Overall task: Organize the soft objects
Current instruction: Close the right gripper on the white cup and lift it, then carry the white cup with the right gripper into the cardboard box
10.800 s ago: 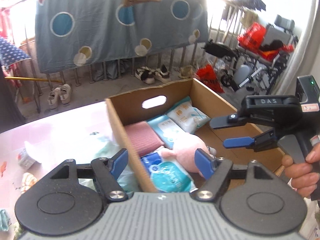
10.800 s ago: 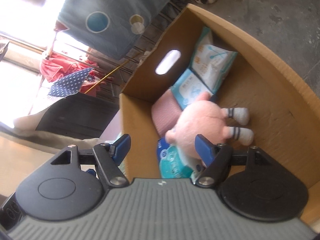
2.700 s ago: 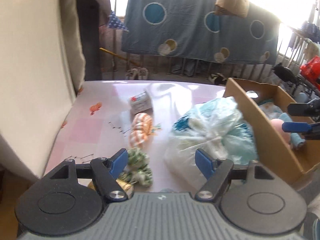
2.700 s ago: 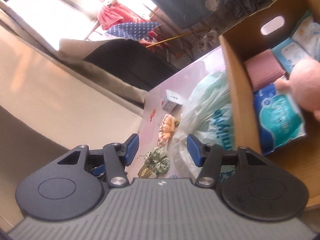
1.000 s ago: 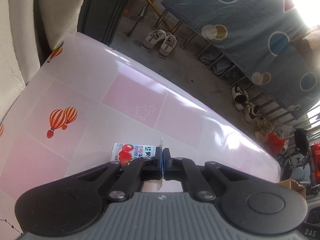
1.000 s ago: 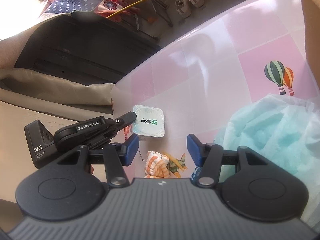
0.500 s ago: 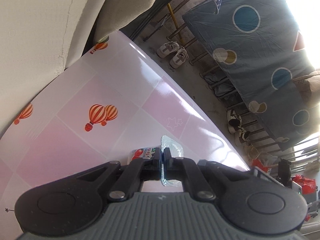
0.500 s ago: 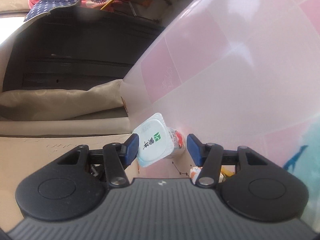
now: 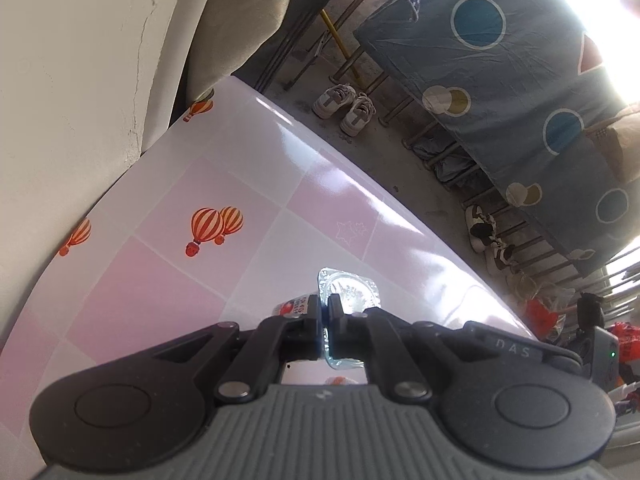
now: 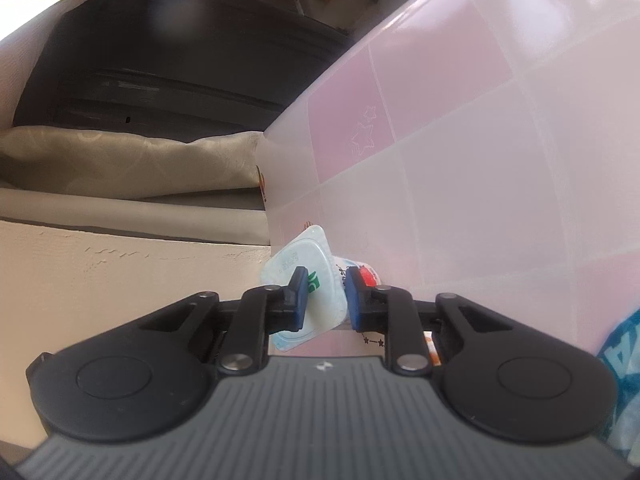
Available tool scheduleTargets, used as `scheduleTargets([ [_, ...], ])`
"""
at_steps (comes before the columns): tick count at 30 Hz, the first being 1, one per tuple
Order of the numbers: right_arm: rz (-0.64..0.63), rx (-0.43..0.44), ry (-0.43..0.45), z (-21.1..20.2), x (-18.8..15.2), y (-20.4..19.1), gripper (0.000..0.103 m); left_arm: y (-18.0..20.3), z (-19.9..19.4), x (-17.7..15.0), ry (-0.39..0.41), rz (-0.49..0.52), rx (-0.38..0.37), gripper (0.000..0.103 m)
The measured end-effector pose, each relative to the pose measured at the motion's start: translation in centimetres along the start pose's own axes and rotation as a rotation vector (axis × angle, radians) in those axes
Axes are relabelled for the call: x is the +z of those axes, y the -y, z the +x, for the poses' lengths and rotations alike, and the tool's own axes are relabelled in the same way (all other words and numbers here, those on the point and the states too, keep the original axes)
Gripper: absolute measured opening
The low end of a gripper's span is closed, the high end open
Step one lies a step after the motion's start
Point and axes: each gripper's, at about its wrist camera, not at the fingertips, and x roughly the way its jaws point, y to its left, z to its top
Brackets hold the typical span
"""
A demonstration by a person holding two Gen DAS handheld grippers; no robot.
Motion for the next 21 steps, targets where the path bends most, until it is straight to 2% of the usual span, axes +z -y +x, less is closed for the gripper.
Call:
scheduleTargets([
  [5,-0.042,0.016,0.014,-3.8,-1.2,-1.3,0.018,2.5,-3.6,-1.5,0.032,0.059,-0.039,0.003],
  [10,-0.079,0.072,0.057,-10.5,-3.2,-2.3,0.018,6.8,-8.3,-3.9,0.066,0.133,-0.127,0.003],
  [14,-0.085,0.126,0.112,-17.6,-5.6,-1.7,0.018,11.5,-11.5,-7.1,0.077,0.213,-0.203,0.003],
  [21,-0.066,0.148,0.258,-32.1,-10.6,2.6,0.018,20.8,-13.5,-14.6,0.004,0.345,-0.348,0.003],
])
